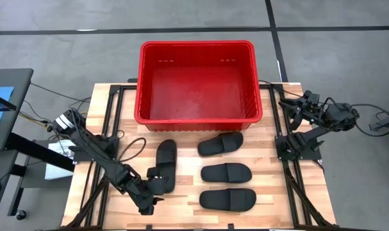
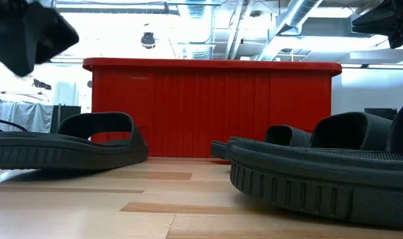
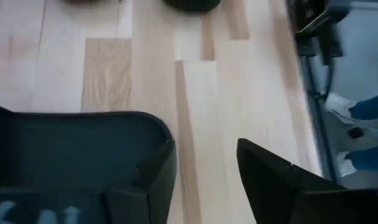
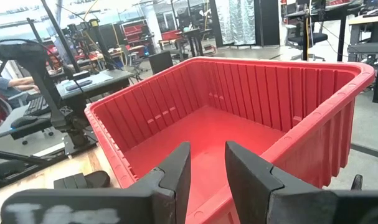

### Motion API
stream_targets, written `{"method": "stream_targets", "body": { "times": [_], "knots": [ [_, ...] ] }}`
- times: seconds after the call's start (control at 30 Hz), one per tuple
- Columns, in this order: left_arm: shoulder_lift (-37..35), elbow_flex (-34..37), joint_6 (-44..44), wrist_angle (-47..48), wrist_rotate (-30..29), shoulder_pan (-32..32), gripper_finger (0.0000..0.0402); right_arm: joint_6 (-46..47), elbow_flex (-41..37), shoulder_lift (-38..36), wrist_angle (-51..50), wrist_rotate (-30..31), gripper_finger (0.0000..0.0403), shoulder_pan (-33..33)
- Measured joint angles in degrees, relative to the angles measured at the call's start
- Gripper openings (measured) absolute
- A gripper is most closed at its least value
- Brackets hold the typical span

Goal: Pick and place slides into bin
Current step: Put the black slide into the red bin

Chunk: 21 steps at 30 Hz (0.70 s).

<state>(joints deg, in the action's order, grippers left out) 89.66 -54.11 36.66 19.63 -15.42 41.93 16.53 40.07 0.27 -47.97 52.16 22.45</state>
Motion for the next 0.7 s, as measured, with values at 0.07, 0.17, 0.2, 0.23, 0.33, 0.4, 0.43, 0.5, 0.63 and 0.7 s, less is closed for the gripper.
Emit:
{"method": "stream_targets", "body": {
  "times": [0.07,0.17,0.2,0.23,0.33,0.4,0.43,0.5,0.63,0.7],
  "knots": [
    [1.3,0.0,0.8,0.9,-0.2,-0.3,0.0165,0.0,0.0,0.0,0.0,0.0,0.0091,0.0],
    [2.7,0.0,2.7,0.9,-0.5,-0.7,0.0165,0.0,0.0,0.0,0.0,0.0,0.0091,0.0],
    [3.1,0.0,3.0,0.6,-0.5,-0.8,0.0165,0.0,0.0,0.0,0.0,0.0,0.0091,0.0],
    [3.4,0.0,3.0,0.4,-0.4,-1.0,0.0165,0.0,0.0,0.0,0.0,0.0,0.0091,0.0],
    [4.1,0.0,3.5,0.6,-0.8,-1.3,0.0165,0.0,0.0,0.0,0.0,0.0,0.0091,0.0],
    [4.2,0.0,3.6,1.2,-0.6,-1.4,0.0165,0.0,0.0,0.0,0.0,0.0,0.0091,0.0],
    [4.2,0.0,3.6,1.3,-0.4,-1.4,0.0165,0.0,0.0,0.0,0.0,0.0,0.0091,0.0],
    [4.2,0.0,3.9,1.8,-0.5,-1.5,0.0165,0.0,0.0,0.0,0.0,0.0,0.0091,0.0],
    [4.2,0.0,4.3,2.8,-0.9,-1.5,0.0165,0.0,0.0,0.0,0.0,0.0,0.0091,0.0],
    [4.2,0.0,4.5,3.2,-1.4,-1.5,0.0165,0.0,0.0,0.0,0.0,0.0,0.0091,0.0]
  ]
}}
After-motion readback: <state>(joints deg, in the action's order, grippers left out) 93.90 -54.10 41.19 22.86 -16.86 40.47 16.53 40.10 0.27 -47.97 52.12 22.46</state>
